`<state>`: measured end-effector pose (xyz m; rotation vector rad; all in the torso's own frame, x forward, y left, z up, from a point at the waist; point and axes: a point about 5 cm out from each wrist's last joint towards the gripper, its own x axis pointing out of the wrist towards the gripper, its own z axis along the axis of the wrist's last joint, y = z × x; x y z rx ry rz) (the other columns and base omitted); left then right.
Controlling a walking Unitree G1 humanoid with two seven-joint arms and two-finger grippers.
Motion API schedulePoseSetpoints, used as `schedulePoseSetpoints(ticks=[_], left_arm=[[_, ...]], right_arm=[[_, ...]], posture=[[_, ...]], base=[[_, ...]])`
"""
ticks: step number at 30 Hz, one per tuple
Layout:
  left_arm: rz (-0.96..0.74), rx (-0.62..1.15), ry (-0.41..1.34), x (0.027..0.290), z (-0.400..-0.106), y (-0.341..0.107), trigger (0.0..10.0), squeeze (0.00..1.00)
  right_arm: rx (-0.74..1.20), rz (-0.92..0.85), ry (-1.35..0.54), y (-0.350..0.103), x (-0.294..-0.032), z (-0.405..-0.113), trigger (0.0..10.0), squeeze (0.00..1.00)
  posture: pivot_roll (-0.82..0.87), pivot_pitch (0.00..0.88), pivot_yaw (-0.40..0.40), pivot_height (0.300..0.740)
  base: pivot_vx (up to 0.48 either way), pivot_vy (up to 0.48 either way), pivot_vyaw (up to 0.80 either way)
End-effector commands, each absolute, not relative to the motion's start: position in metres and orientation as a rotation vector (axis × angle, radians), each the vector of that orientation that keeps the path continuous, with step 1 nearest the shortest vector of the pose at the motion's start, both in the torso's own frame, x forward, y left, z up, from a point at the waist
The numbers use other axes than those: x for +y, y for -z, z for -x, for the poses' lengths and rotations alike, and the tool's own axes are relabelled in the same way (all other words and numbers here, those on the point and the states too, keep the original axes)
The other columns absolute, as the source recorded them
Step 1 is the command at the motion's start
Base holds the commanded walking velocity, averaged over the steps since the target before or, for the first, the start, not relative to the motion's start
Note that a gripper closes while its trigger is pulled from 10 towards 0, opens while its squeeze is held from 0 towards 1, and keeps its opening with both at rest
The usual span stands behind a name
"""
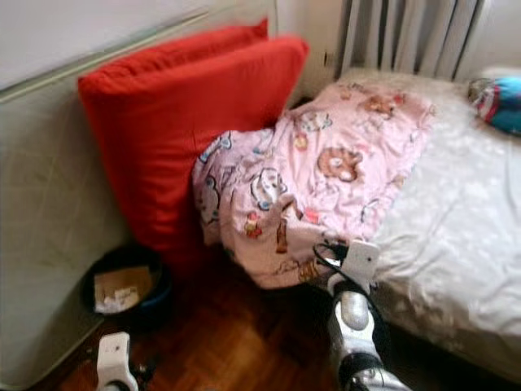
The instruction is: Clean up the room
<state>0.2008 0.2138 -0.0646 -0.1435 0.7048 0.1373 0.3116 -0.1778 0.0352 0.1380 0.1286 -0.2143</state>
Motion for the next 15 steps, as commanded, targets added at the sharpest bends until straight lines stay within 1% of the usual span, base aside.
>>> schedulePoseSetpoints(ticks=[1, 8, 15], left_arm=[[0.128, 0.702, -0.152, 0.219, -0.203, 0.063, 10.0, 0.00], [0.121, 0.695, -0.136, 0.215, -0.205, 0.062, 10.0, 0.00], [0.114, 0.687, -0.120, 0.214, -0.208, 0.060, 10.0, 0.00]], right_arm=[[0.106, -0.148, 0.192, -0.041, -0.169, -0.317, 10.0, 0.00], [0.159, -0.120, 0.224, -0.036, -0.174, -0.315, 10.0, 0.00], [0.231, -0.087, 0.219, -0.028, -0.172, -0.313, 10.0, 0.00]], posture=[[0.15, 0.045, 0.033, 0.740], [0.15, 0.048, 0.030, 0.740], [0.16, 0.061, 0.027, 0.740]], base=[[0.000, 0.000, 0.00], [0.000, 0.000, 0.00], [0.000, 0.000, 0.00]])
